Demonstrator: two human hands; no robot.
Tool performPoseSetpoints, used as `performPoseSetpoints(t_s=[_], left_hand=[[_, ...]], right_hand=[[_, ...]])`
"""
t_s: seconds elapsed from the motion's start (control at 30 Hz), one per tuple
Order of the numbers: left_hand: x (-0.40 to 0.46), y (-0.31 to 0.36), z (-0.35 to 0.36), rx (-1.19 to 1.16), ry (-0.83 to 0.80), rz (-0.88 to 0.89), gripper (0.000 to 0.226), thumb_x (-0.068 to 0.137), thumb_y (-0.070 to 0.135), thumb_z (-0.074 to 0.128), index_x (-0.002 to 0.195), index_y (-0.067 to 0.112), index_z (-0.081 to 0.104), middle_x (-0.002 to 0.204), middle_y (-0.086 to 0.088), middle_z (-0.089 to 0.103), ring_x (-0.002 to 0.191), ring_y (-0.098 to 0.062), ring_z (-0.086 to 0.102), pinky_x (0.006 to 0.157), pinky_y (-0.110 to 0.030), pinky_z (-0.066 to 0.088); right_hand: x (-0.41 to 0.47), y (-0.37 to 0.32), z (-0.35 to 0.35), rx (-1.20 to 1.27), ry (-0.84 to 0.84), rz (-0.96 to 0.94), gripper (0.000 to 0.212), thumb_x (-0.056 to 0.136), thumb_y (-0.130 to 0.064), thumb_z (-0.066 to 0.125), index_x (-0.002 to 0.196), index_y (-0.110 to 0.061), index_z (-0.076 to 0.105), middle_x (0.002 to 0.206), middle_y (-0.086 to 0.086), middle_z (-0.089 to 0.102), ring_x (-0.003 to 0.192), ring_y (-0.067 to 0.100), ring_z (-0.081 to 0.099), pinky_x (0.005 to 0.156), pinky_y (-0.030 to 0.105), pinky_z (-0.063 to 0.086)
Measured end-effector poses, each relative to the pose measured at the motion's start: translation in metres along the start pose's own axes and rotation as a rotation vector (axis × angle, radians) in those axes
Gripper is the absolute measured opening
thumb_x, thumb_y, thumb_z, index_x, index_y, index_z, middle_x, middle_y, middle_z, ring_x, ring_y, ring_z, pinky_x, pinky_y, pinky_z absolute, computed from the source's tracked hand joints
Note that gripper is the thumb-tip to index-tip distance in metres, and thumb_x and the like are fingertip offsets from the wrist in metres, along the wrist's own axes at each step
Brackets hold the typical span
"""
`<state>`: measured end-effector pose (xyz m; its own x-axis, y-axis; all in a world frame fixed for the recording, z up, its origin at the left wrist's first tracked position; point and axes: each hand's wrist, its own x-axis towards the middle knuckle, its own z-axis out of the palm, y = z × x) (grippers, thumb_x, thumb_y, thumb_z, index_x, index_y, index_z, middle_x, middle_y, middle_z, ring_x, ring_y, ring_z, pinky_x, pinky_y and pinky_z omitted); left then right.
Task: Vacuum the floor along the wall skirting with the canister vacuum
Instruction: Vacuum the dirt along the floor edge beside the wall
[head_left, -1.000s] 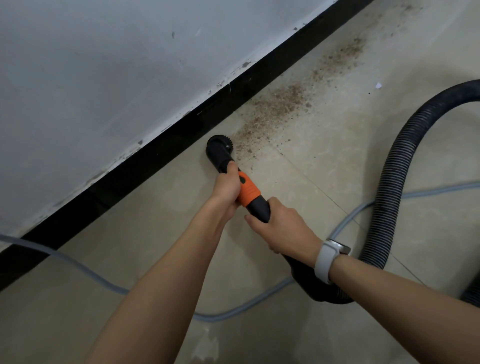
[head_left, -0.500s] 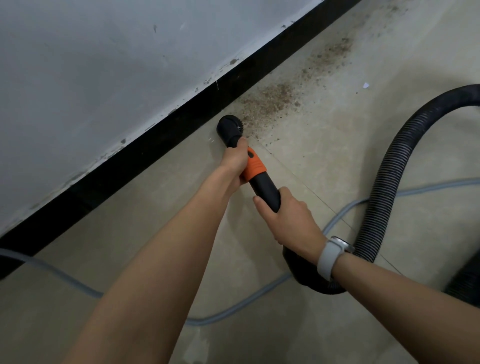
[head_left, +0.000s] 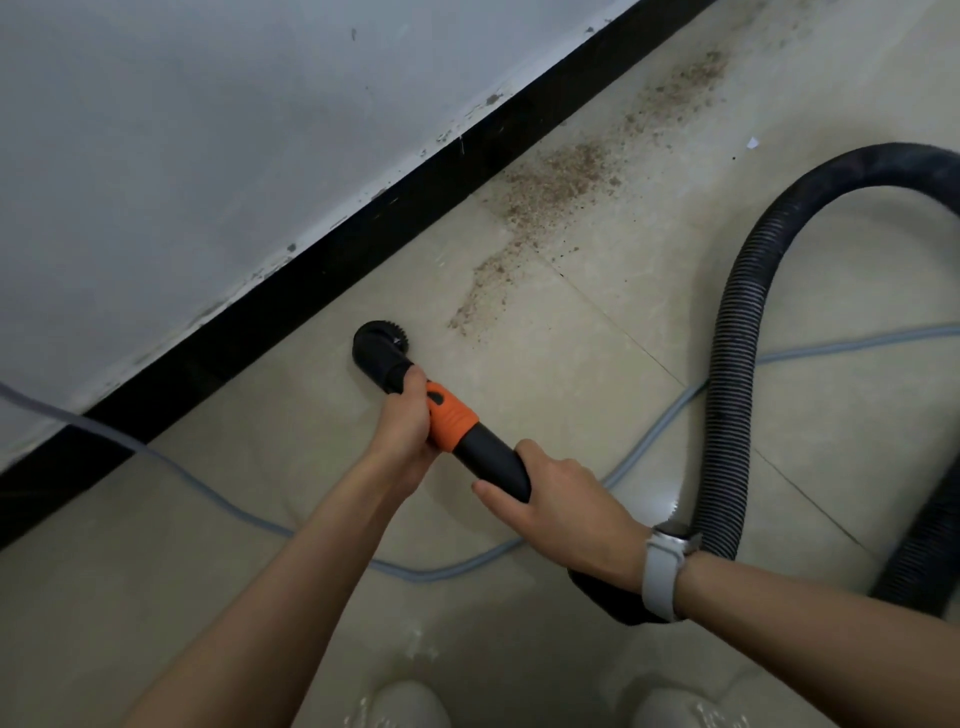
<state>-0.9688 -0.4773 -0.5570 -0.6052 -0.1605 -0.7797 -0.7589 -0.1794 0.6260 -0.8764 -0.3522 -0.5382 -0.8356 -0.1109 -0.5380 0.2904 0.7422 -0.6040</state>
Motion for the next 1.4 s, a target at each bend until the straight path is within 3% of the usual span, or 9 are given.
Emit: performPoseSetpoints(t_s=[0.17, 0.3, 0.47, 0.6, 0.8, 1.07, 1.23, 1.4], left_hand=[[-0.006, -0.013, 0.012, 0.039, -0.061, -0.042, 0.051, 0.101, 0.034, 0.038, 0.135, -0.005, 0.037, 0.115, -0.021, 0.056, 0.103, -0.030, 0.058, 0.078, -0.041, 0.047], [-0.006, -0.012, 0.034, 0.071, -0.139, -0.042, 0.050, 0.101, 0.033, 0.038, 0.133, -0.004, 0.038, 0.091, -0.011, 0.054, 0.078, -0.021, 0.057, 0.072, -0.039, 0.050], [-0.001, -0.018, 0.058, 0.125, -0.152, -0.049, 0.052, 0.100, 0.037, 0.038, 0.135, -0.001, 0.036, 0.113, -0.015, 0.055, 0.095, -0.025, 0.057, 0.079, -0.042, 0.050], [-0.001, -0.028, 0.065, 0.130, -0.133, -0.046, 0.050, 0.100, 0.038, 0.038, 0.132, 0.000, 0.037, 0.113, -0.015, 0.055, 0.100, -0.027, 0.057, 0.085, -0.042, 0.051], [0.015, -0.007, 0.079, 0.128, -0.165, -0.017, 0.051, 0.100, 0.037, 0.037, 0.133, -0.002, 0.039, 0.123, -0.020, 0.055, 0.096, -0.025, 0.056, 0.080, -0.040, 0.050], [0.039, 0.022, 0.099, 0.143, -0.188, -0.004, 0.048, 0.100, 0.040, 0.035, 0.129, 0.002, 0.042, 0.090, -0.007, 0.053, 0.080, -0.020, 0.056, 0.071, -0.039, 0.050], [0.039, 0.029, 0.127, 0.226, -0.246, 0.024, 0.047, 0.101, 0.038, 0.034, 0.129, 0.001, 0.042, 0.103, -0.011, 0.052, 0.092, -0.026, 0.055, 0.082, -0.044, 0.051], [0.044, 0.040, 0.140, 0.271, -0.277, 0.046, 0.049, 0.101, 0.039, 0.033, 0.132, 0.002, 0.041, 0.109, -0.013, 0.054, 0.094, -0.025, 0.056, 0.079, -0.041, 0.052]], right_hand=[[-0.018, 0.014, -0.002, 0.061, 0.031, 0.065, 0.036, 0.088, -0.056, 0.049, 0.088, -0.021, 0.040, 0.074, -0.001, 0.055, 0.075, 0.024, 0.060, 0.065, 0.033, 0.045], [-0.022, 0.023, -0.012, 0.078, 0.096, 0.113, 0.035, 0.088, -0.056, 0.049, 0.079, -0.025, 0.036, 0.069, -0.002, 0.053, 0.070, 0.024, 0.058, 0.063, 0.034, 0.046], [-0.029, 0.034, -0.019, 0.090, 0.149, 0.179, 0.036, 0.088, -0.056, 0.048, 0.087, -0.020, 0.041, 0.070, -0.001, 0.054, 0.071, 0.025, 0.059, 0.067, 0.036, 0.049], [-0.033, 0.042, -0.021, 0.056, 0.151, 0.198, 0.035, 0.087, -0.057, 0.047, 0.086, -0.023, 0.039, 0.074, 0.000, 0.055, 0.072, 0.024, 0.058, 0.066, 0.036, 0.048], [-0.012, 0.038, -0.035, 0.057, 0.184, 0.193, 0.038, 0.087, -0.057, 0.048, 0.086, -0.020, 0.039, 0.072, 0.000, 0.053, 0.076, 0.028, 0.058, 0.065, 0.035, 0.046], [0.021, 0.033, -0.050, 0.049, 0.232, 0.183, 0.038, 0.089, -0.056, 0.047, 0.090, -0.019, 0.041, 0.073, -0.001, 0.053, 0.072, 0.025, 0.057, 0.056, 0.031, 0.041], [0.027, 0.043, -0.059, 0.119, 0.296, 0.238, 0.037, 0.088, -0.057, 0.048, 0.090, -0.020, 0.044, 0.072, 0.000, 0.058, 0.063, 0.023, 0.061, 0.058, 0.033, 0.050], [0.040, 0.045, -0.066, 0.170, 0.329, 0.239, 0.037, 0.087, -0.056, 0.049, 0.090, -0.019, 0.044, 0.073, 0.005, 0.061, 0.061, 0.026, 0.063, 0.062, 0.041, 0.056]])
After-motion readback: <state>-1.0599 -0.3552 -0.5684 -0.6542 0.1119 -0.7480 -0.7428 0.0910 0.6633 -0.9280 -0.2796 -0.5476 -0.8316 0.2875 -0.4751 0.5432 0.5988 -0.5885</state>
